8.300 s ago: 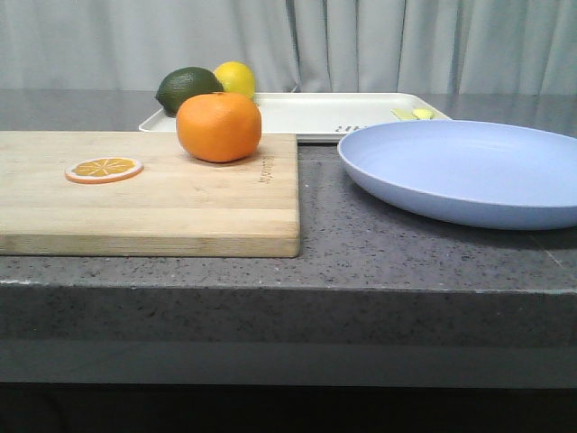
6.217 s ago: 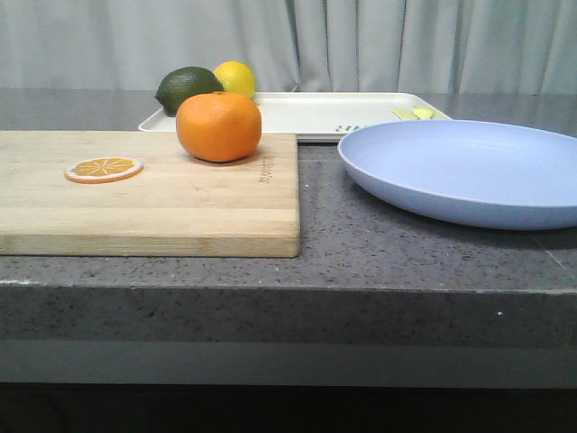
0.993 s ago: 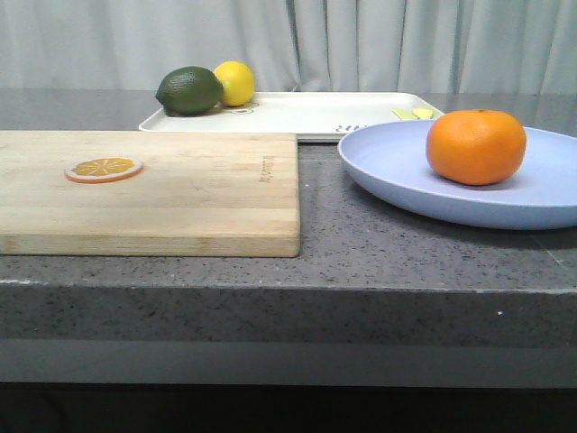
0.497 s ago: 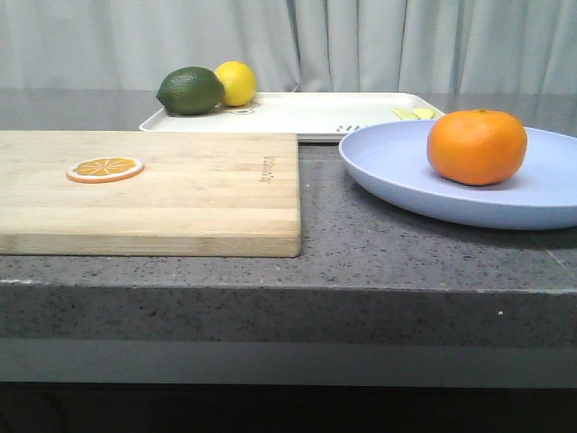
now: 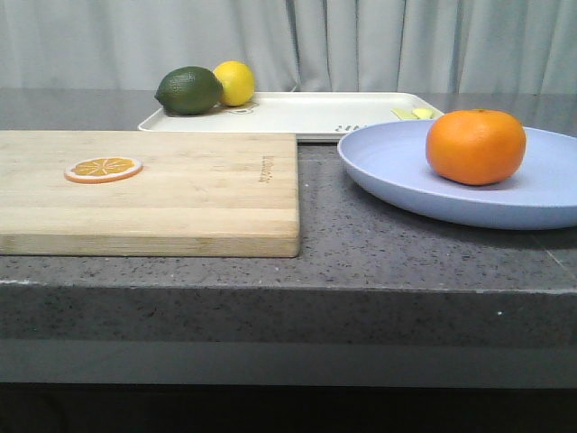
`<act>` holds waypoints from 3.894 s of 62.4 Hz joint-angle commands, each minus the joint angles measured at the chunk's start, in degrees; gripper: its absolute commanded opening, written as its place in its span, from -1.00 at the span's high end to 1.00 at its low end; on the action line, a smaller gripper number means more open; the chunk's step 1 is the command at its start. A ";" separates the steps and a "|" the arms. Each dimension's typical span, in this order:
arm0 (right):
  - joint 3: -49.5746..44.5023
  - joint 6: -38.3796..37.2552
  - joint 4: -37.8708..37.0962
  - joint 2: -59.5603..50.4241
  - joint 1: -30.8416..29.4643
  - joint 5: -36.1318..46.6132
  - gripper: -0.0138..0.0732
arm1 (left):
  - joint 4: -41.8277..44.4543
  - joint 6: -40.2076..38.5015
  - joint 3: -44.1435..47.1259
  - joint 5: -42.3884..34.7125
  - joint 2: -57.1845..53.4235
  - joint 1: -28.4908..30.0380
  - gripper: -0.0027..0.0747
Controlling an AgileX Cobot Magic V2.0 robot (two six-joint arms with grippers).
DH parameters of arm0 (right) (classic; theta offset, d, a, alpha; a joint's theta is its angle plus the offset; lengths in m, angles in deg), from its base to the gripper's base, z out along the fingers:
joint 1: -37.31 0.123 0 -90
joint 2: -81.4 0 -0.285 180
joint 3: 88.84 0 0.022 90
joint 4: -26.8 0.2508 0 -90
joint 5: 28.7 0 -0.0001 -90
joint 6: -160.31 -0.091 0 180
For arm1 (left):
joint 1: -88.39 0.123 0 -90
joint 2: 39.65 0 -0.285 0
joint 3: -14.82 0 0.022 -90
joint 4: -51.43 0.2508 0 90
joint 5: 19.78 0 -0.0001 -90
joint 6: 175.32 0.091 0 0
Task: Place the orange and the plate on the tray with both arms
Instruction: 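Move the right gripper to the rim of the blue plate, then grip the plate rim with the right gripper and lift it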
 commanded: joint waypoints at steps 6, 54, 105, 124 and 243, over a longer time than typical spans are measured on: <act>6.09 1.89 0.53 8.62 4.22 6.05 -0.83 | -0.80 -0.60 -1.46 -4.18 -0.17 0.21 -0.67; 13.54 1.89 0.31 27.97 5.94 12.24 -0.83 | -0.80 -0.60 -1.46 -4.18 -0.17 0.21 -0.67; 13.41 3.50 17.91 31.50 -21.53 -2.65 -0.83 | -0.80 -0.60 -1.46 -4.18 -0.17 0.21 -0.67; 13.41 12.51 33.55 38.57 -25.36 -6.61 -0.83 | -0.80 -0.60 -1.46 -4.18 -0.17 0.21 -0.67; 21.68 7.06 45.94 43.86 -22.15 -13.87 0.83 | -0.80 -0.60 -1.46 -5.39 -0.17 0.21 -0.67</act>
